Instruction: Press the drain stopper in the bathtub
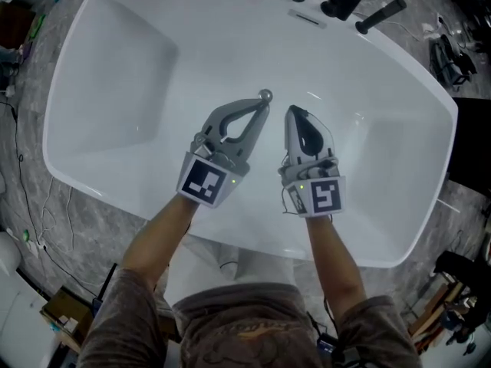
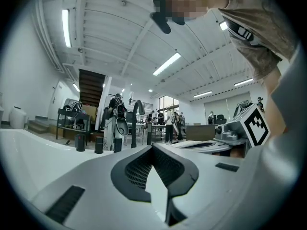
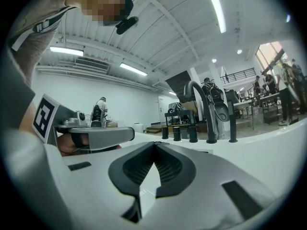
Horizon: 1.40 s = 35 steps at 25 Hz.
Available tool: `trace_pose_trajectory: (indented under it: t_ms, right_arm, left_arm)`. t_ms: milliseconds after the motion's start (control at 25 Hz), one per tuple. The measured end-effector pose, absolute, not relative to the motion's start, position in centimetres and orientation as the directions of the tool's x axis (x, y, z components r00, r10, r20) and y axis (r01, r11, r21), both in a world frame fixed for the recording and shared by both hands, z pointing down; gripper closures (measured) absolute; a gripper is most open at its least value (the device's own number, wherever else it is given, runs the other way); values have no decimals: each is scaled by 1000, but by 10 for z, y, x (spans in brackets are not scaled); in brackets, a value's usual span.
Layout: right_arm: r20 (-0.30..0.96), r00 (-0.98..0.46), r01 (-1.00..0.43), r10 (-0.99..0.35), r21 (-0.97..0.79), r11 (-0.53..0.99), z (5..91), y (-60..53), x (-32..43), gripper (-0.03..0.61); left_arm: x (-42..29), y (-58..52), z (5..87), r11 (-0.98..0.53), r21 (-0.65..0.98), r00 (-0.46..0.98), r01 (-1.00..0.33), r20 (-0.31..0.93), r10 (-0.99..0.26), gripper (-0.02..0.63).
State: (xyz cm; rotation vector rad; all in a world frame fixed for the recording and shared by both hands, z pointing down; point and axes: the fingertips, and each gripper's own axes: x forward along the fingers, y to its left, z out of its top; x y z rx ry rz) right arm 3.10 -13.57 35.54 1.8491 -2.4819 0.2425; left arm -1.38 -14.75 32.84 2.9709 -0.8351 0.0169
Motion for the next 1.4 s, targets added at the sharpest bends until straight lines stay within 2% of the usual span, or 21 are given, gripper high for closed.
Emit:
trace_pose_trajectory:
  t_ms: [1400]
  right_arm:
    - [114, -289, -956, -950, -79, 281, 536, -176, 34, 575]
  left_arm:
    - [8, -172, 505, -915, 42, 915, -401, -24, -403, 612]
